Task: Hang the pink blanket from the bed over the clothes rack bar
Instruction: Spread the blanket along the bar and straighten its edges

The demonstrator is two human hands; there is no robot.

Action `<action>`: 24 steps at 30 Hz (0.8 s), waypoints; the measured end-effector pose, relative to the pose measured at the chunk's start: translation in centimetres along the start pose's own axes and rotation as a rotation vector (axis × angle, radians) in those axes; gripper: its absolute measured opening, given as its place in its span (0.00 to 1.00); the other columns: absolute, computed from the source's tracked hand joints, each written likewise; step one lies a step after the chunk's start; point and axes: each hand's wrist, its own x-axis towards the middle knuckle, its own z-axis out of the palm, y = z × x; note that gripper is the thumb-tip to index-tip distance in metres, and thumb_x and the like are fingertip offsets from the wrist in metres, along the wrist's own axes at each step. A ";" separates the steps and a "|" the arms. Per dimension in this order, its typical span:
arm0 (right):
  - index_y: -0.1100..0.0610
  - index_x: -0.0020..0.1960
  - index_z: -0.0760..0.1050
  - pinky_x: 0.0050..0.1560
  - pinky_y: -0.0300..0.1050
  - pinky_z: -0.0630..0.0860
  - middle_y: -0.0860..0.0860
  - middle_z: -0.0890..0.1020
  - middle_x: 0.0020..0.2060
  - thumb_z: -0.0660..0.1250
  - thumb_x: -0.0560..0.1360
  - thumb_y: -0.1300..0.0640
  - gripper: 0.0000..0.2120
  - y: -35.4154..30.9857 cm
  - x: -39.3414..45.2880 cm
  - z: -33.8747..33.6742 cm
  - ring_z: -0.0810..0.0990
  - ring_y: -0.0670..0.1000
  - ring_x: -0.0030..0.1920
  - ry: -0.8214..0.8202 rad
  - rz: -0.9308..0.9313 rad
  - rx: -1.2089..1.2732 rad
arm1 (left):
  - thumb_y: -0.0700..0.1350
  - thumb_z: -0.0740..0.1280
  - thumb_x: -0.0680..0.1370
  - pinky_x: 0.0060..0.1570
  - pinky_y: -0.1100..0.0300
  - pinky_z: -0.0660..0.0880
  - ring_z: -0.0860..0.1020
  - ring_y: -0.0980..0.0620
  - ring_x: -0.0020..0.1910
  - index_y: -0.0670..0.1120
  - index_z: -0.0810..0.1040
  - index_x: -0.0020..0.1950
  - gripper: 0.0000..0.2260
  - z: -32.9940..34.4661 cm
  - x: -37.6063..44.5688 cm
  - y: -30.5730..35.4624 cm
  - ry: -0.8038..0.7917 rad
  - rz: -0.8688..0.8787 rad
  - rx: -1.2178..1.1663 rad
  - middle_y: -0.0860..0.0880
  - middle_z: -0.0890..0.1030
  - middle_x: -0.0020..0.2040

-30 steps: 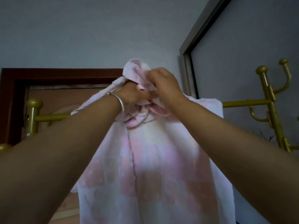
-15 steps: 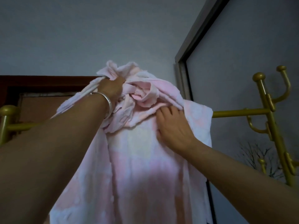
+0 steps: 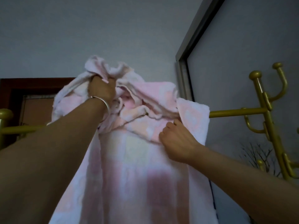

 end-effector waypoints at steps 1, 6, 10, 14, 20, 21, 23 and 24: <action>0.60 0.36 0.77 0.45 0.48 0.68 0.59 0.81 0.36 0.65 0.63 0.63 0.03 -0.3 0.1 -0.2 0.77 0.59 0.40 0.066 -0.016 0.011 | 0.45 0.61 0.78 0.58 0.49 0.70 0.74 0.36 0.61 0.34 0.74 0.60 0.17 0.3 -0.7 0.2 -0.045 0.083 0.059 0.33 0.77 0.60; 0.60 0.41 0.77 0.32 0.45 0.74 0.59 0.83 0.43 0.70 0.63 0.57 0.09 -1.5 1.6 -0.4 0.80 0.59 0.36 0.270 0.139 0.185 | 0.52 0.58 0.79 0.61 0.54 0.68 0.73 0.42 0.62 0.43 0.73 0.64 0.19 1.1 -3.0 1.3 -0.476 0.447 0.349 0.38 0.77 0.61; 0.61 0.49 0.76 0.37 0.46 0.73 0.59 0.82 0.47 0.68 0.67 0.54 0.14 -0.7 3.1 -0.3 0.80 0.60 0.44 0.334 0.128 0.197 | 0.64 0.64 0.70 0.60 0.55 0.72 0.76 0.48 0.58 0.50 0.72 0.64 0.27 0.3 -2.1 0.5 -0.667 0.458 0.358 0.46 0.78 0.60; 0.58 0.55 0.71 0.55 0.51 0.69 0.56 0.78 0.57 0.62 0.72 0.50 0.15 0.9 4.5 0.4 0.73 0.57 0.58 0.222 0.083 0.263 | 0.62 0.73 0.62 0.64 0.55 0.69 0.72 0.46 0.63 0.44 0.68 0.66 0.39 0.4 -1.6 -1.4 -0.677 0.503 0.548 0.46 0.75 0.63; 0.62 0.49 0.76 0.48 0.44 0.75 0.58 0.83 0.49 0.62 0.75 0.61 0.06 2.9 4.7 0.7 0.80 0.58 0.50 0.232 0.101 0.585 | 0.45 0.65 0.75 0.64 0.57 0.71 0.77 0.51 0.59 0.54 0.81 0.57 0.12 0.8 -1.5 -2.6 -0.734 0.494 0.272 0.52 0.80 0.60; 0.62 0.47 0.77 0.42 0.41 0.71 0.55 0.83 0.42 0.63 0.75 0.62 0.05 3.2 4.7 0.7 0.80 0.58 0.46 0.264 0.118 0.634 | 0.44 0.64 0.75 0.61 0.59 0.72 0.78 0.51 0.57 0.54 0.81 0.55 0.12 0.9 -1.7 -2.7 -0.714 0.495 0.251 0.53 0.81 0.57; 0.64 0.44 0.78 0.36 0.40 0.62 0.51 0.77 0.34 0.64 0.75 0.63 0.05 3.6 4.5 0.6 0.76 0.55 0.38 0.336 0.142 0.711 | 0.43 0.64 0.76 0.48 0.64 0.70 0.79 0.50 0.51 0.51 0.82 0.53 0.10 1.6 -2.3 -3.0 -0.604 0.488 0.173 0.51 0.81 0.48; 0.64 0.43 0.78 0.34 0.38 0.61 0.50 0.76 0.33 0.64 0.75 0.63 0.06 3.7 4.4 0.6 0.74 0.54 0.36 0.358 0.152 0.741 | 0.43 0.64 0.76 0.44 0.65 0.68 0.79 0.50 0.46 0.49 0.82 0.53 0.10 1.9 -2.6 -3.2 -0.558 0.479 0.108 0.51 0.80 0.45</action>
